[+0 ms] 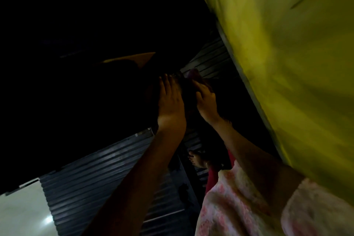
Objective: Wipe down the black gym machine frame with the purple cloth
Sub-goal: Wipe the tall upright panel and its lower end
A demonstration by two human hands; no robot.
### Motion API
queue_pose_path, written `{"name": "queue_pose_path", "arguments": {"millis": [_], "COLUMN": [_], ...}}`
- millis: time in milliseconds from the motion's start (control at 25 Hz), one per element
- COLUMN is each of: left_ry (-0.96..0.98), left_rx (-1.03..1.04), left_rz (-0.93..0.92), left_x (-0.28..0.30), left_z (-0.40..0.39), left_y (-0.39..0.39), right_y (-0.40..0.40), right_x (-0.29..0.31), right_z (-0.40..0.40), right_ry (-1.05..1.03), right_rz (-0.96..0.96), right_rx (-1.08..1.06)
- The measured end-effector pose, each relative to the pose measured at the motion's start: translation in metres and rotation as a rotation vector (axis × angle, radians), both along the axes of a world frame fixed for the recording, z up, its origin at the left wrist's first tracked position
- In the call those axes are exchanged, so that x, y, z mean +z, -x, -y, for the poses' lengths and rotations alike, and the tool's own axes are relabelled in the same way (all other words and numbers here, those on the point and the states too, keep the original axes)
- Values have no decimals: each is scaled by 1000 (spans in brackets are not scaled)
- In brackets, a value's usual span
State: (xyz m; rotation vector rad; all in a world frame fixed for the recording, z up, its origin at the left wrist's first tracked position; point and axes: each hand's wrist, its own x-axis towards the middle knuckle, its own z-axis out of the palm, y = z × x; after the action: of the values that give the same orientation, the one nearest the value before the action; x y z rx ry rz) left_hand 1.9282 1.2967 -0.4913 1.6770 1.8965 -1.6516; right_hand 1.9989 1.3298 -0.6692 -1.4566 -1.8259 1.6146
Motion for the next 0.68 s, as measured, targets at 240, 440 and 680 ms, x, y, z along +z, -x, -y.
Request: {"name": "queue_pose_path", "arguments": {"millis": [240,440,680], "left_ry": [-21,-44,-101], "left_rx": [22,67,90], "left_rz": [-4,-22,-19], "left_x": [-27,-53,-80], "left_z": [-15,-22,-28], "left_y": [-2,-5,-11], "right_y": [9,-11,-7], "right_x": [5,0,-82], "right_z": [-33,14,-36], "right_ry": [59,15,240], "right_rz": [6,-107,242], "right_rx": [50,42,94]}}
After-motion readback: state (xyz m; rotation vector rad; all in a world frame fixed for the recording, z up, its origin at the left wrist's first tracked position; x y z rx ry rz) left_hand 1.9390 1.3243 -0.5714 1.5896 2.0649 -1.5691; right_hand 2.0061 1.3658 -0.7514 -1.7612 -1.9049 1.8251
